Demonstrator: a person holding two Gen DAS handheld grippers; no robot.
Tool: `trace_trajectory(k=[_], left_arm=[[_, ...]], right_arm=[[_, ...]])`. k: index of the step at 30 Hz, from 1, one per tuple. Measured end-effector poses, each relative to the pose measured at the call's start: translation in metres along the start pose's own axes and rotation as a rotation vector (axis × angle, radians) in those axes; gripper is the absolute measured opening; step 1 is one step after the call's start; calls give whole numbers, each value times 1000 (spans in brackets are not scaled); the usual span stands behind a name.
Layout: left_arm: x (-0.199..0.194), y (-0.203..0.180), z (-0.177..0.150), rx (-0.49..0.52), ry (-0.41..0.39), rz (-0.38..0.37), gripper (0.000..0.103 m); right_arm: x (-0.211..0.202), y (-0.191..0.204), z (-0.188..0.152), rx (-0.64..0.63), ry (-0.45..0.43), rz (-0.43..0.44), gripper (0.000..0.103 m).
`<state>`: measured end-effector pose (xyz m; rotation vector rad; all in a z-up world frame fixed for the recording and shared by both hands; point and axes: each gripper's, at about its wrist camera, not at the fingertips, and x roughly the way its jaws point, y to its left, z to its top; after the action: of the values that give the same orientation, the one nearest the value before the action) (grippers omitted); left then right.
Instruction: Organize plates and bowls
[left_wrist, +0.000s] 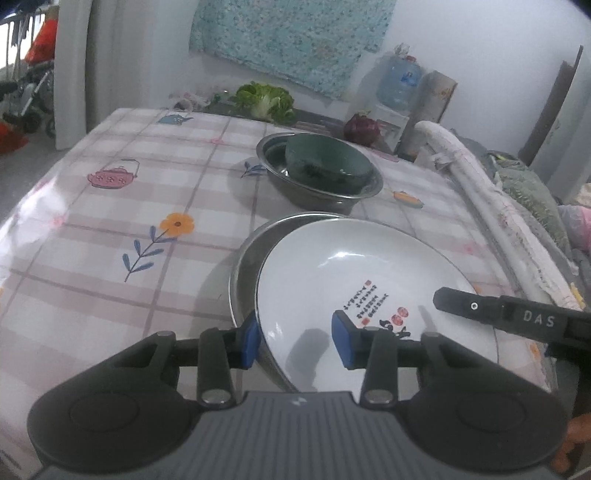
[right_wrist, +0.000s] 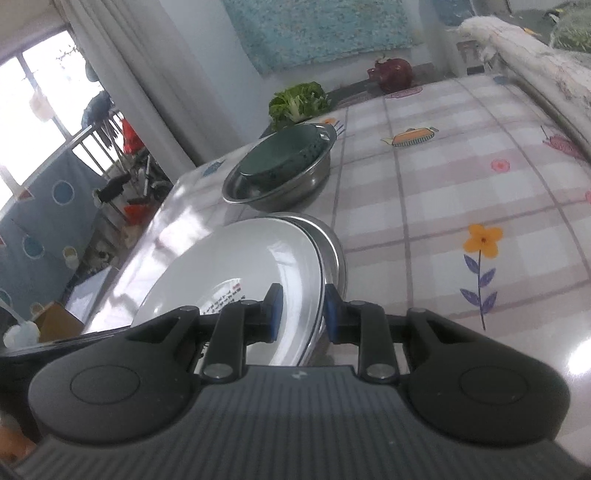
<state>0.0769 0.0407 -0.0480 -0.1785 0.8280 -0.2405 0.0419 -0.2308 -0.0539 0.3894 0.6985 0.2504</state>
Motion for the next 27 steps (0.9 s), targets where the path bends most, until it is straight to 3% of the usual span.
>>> trace_trajectory(k=[7,10,18,27], left_arm=[[1,9,3,-12,20,-36,40],[-5,10,5,5,15,-19,48],[-19,13,13,41,-32,25,54],[-18,4,19,90,-12,73,76]], right_arm=[[5,4,10,-57,-5,-70,33],[3,7,12,-72,-24,-70,46],[3,13,13,-81,-31,-66,49],[-14,17,8,-76,-53,-71,61]])
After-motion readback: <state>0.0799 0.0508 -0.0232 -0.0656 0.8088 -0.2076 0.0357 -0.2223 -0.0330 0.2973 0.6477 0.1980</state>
